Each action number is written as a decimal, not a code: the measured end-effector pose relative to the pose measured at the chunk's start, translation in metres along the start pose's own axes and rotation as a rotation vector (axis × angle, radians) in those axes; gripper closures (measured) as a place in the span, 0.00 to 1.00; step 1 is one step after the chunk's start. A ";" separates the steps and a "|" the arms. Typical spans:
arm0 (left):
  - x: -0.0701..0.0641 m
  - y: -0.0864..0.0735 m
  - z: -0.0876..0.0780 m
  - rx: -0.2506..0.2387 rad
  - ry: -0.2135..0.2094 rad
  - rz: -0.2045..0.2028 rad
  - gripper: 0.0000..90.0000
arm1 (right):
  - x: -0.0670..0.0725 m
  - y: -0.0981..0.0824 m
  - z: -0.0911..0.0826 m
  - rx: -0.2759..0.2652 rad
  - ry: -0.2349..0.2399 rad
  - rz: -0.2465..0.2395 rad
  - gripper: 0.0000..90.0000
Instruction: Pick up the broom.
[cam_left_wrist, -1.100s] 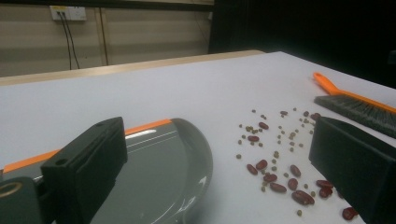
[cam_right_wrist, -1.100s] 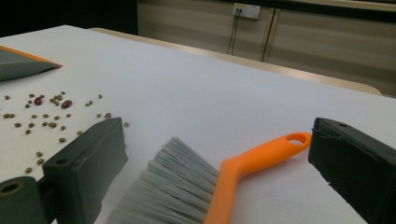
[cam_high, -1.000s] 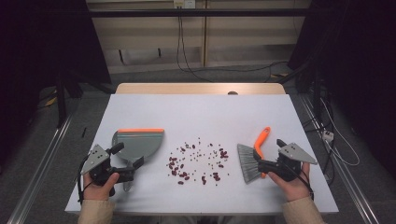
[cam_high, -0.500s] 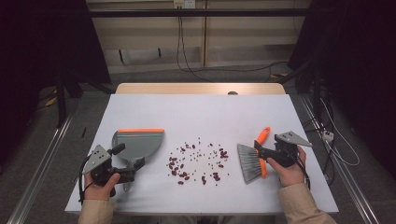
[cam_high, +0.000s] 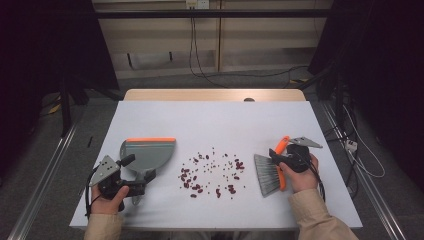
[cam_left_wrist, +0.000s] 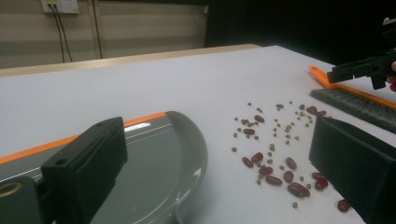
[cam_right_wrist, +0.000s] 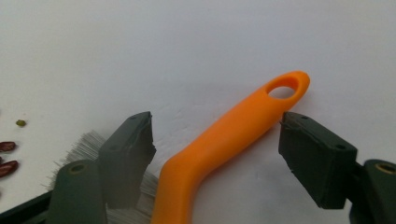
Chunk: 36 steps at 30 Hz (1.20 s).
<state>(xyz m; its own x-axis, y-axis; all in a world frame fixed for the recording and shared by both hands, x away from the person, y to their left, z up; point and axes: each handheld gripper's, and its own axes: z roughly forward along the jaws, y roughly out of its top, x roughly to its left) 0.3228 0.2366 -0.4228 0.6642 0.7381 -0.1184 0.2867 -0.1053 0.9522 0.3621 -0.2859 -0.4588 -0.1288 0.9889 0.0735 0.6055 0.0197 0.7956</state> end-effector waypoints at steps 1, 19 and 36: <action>0.000 0.000 0.000 0.001 -0.001 0.001 0.05 | 0.000 0.000 0.001 0.009 0.006 0.005 0.31; -0.001 -0.001 0.003 0.011 -0.011 0.011 0.05 | 0.012 0.013 0.015 0.137 0.070 -0.128 0.56; -0.002 0.000 0.003 0.012 -0.011 0.015 0.05 | 0.024 0.026 0.017 0.286 0.078 -0.138 0.74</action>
<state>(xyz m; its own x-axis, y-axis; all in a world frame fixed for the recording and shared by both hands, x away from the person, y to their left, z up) 0.3233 0.2333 -0.4233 0.6761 0.7290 -0.1073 0.2848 -0.1242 0.9505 0.3884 -0.2588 -0.4467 -0.2782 0.9600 0.0309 0.7724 0.2045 0.6013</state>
